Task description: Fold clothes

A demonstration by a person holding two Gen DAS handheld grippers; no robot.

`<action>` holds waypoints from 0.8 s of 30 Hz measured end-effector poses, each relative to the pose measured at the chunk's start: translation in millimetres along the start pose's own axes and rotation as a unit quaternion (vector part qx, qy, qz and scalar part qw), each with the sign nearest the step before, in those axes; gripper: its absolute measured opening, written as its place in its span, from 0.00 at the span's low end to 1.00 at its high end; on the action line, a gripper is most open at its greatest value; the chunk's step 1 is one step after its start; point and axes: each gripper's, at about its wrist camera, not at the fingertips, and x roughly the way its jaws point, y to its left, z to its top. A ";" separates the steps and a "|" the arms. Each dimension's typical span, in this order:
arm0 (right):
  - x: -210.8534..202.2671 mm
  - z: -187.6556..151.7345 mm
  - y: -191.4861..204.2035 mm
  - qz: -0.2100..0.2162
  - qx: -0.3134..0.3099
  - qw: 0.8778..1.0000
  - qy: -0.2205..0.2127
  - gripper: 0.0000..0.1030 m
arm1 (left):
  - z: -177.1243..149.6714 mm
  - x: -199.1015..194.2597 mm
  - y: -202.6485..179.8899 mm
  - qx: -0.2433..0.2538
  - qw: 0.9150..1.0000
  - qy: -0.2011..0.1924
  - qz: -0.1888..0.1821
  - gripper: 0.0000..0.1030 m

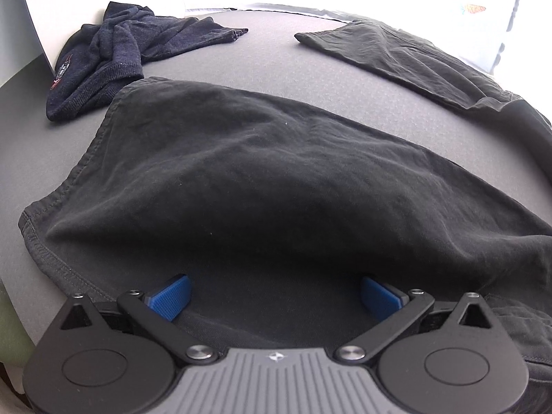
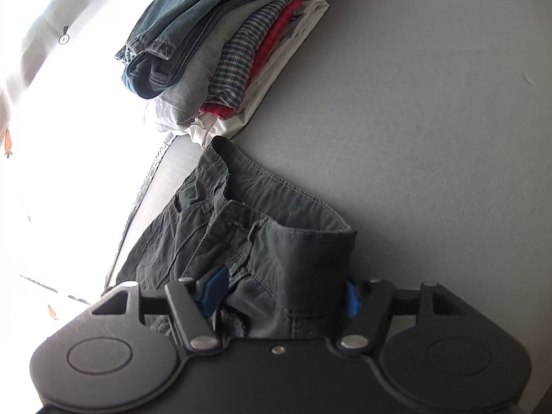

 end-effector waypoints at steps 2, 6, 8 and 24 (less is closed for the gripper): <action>2.9 2.7 -3.3 0.003 0.011 1.000 0.003 0.44 | -0.5 0.2 0.2 0.001 1.000 -0.002 -0.001 1.00; -2.8 4.8 3.3 0.009 -0.021 1.000 -0.002 0.18 | 0.3 0.6 0.0 0.001 1.000 0.000 -0.001 1.00; -12.6 7.4 11.8 0.006 -0.041 0.999 -0.024 0.15 | 2.6 1.6 -0.8 0.002 1.000 0.007 -0.002 1.00; -24.8 14.9 53.1 -0.124 -0.174 0.976 -0.042 0.68 | 13.0 7.0 -3.0 0.015 0.999 0.032 -0.010 1.00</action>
